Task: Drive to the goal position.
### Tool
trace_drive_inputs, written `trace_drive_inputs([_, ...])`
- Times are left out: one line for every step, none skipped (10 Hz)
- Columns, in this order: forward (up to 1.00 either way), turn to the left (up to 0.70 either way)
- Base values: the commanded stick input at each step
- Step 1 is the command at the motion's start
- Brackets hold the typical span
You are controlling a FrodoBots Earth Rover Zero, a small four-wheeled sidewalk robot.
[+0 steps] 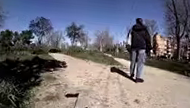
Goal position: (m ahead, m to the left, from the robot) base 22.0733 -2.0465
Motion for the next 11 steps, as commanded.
trace_drive_inputs([0.0,0.0])
trace_drive_inputs([0.0,0.0])
trace_drive_inputs([0.0,0.0])
trace_drive_inputs([0.0,0.0])
trace_drive_inputs([0.01,0.0])
trace_drive_inputs([0.15,0.0])
trace_drive_inputs([0.44,0.0])
trace_drive_inputs([0.69,0.0])
trace_drive_inputs([0.69,0.0])
trace_drive_inputs([0.69,0.0])
trace_drive_inputs([0.69,0.03])
